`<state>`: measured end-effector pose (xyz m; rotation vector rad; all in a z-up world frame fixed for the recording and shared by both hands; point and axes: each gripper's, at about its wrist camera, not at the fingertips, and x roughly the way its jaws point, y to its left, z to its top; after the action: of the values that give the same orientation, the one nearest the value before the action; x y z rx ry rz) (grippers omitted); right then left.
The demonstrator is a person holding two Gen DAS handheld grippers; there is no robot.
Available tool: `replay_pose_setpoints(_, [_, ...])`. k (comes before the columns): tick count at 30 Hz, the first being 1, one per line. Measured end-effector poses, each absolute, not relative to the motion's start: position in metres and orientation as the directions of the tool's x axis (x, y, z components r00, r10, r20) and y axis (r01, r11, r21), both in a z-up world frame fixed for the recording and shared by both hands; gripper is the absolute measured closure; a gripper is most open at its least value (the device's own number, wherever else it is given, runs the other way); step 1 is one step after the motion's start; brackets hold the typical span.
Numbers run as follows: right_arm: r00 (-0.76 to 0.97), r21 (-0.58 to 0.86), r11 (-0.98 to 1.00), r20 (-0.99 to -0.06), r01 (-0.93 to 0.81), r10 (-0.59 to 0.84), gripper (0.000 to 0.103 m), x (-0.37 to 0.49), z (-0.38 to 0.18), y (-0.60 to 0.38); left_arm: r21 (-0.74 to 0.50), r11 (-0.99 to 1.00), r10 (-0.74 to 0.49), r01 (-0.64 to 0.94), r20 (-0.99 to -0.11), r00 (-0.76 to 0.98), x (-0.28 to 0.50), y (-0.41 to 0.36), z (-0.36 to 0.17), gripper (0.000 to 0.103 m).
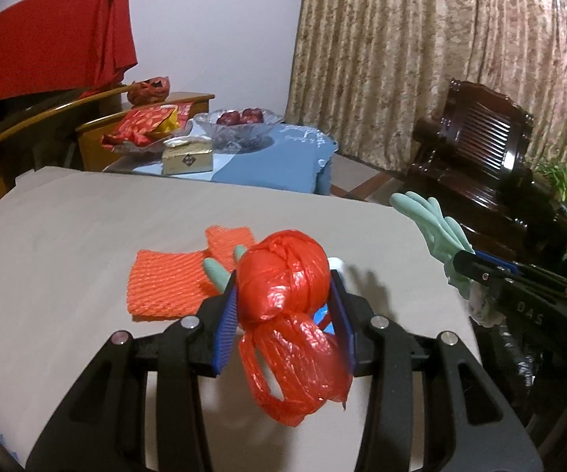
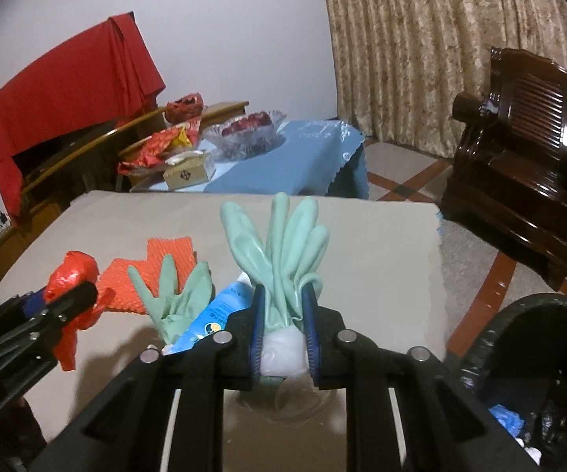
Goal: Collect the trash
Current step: 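Carry the red bag and green glove over the bin and release both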
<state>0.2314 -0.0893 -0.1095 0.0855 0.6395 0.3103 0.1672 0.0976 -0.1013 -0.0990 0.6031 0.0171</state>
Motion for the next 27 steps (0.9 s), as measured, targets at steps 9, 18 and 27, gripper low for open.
replay_pose_setpoints(9, [0.794,0.173,0.954,-0.530,-0.243,0.298,0.084,0.200,-0.085,-0.115,-0.094,0.996,-0.059,0.009,-0.545,0.836,0.154,0.068,-0.081,0.062])
replay_pose_setpoints(18, [0.826,0.162,0.968,-0.507,-0.190,0.247,0.084,0.169,-0.068,-0.152,-0.107,0.991,-0.120,0.075,-0.526,0.842,0.142,0.034,-0.068,0.062])
replay_pose_setpoints(27, [0.856,0.152,0.984,-0.492,-0.095,0.159,0.084,0.134,-0.058,-0.205,-0.114,0.978,-0.208,0.174,-0.510,0.835,0.132,-0.010,-0.059,0.062])
